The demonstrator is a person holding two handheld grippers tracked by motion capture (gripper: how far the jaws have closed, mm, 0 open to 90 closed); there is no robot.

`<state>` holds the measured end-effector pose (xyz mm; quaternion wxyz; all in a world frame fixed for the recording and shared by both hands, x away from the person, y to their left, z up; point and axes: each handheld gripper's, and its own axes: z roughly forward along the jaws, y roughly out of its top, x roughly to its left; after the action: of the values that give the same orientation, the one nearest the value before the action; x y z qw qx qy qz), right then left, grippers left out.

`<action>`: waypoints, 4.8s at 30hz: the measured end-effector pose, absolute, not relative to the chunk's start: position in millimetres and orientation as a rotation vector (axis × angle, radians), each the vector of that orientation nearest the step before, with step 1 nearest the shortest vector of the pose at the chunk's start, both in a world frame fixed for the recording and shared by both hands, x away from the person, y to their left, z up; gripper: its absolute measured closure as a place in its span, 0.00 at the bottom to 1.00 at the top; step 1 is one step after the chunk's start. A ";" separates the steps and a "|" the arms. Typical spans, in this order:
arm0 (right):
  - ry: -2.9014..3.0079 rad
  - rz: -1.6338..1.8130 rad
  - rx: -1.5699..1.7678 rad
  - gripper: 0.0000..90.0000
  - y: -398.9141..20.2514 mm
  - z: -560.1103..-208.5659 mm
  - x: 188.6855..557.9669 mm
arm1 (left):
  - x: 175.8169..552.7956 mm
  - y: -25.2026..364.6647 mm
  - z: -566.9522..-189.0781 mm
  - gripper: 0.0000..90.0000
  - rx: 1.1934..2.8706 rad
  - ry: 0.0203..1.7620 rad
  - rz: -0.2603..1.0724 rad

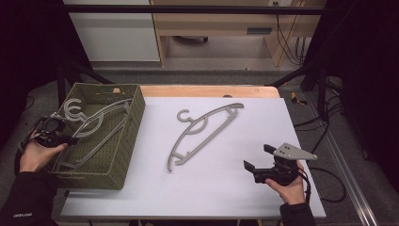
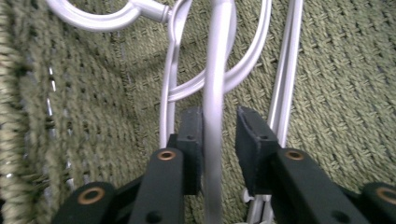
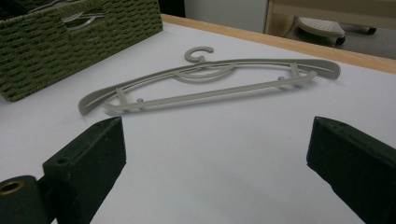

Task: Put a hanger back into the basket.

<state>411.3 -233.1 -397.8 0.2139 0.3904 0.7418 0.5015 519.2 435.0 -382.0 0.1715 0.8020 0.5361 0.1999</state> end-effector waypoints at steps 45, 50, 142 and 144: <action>1.998 1.419 1.093 0.03 -239.5 -392.4 408.9 | 432.2 270.9 -345.7 0.10 1.866 0.894 0.575; 1.995 1.420 1.091 0.03 -239.5 -392.3 408.5 | 433.6 251.5 -346.0 0.11 1.866 0.869 0.558; 2.043 1.410 1.077 0.04 -232.1 -391.5 409.8 | 517.9 145.4 -454.3 0.89 2.510 1.064 0.405; 2.046 1.408 1.075 0.04 -232.2 -391.9 410.1 | 519.2 148.0 -454.3 0.90 2.496 1.070 0.380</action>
<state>410.1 -232.2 -391.9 0.2161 0.3878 0.7382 0.5079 519.2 148.0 -454.3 0.1986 0.8921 0.3824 0.1358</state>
